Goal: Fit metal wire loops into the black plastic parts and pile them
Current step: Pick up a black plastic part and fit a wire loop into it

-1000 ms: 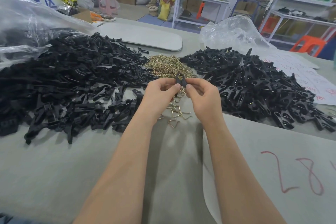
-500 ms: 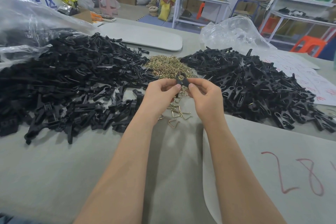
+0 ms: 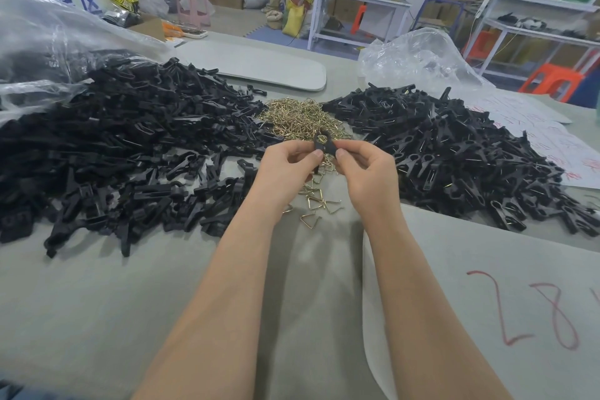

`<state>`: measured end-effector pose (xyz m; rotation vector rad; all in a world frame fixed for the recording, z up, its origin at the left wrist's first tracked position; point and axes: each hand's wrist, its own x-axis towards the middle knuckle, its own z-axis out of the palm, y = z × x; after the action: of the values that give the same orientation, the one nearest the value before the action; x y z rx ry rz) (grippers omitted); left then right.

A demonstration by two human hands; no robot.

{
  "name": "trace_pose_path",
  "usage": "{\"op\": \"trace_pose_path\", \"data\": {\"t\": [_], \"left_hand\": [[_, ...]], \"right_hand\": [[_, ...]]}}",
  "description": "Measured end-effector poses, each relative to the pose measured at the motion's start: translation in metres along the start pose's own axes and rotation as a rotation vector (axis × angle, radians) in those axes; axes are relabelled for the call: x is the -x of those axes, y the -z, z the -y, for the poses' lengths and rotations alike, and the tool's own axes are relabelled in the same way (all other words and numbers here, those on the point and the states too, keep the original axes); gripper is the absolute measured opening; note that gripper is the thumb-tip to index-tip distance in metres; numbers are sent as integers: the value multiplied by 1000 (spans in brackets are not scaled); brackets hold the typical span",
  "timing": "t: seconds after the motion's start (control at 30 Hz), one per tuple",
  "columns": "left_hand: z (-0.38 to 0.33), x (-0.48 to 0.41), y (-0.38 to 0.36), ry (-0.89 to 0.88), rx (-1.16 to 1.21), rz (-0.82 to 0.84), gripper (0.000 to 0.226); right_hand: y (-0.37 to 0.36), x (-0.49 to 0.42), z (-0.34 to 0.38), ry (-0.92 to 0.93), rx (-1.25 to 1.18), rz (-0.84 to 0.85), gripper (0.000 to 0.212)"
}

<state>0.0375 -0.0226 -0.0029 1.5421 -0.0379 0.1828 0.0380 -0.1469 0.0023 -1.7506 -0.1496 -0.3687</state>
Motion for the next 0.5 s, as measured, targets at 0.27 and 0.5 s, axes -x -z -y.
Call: {"op": "trace_pose_path", "data": {"t": [0.27,0.5], "left_hand": [[-3,2,0,15,-2,-8,18],[-10,4,2,46,51,-76,6]], "right_hand": [[-1,2,3,27,24,16,16],[-4,4,4,9,32,5,10]]}}
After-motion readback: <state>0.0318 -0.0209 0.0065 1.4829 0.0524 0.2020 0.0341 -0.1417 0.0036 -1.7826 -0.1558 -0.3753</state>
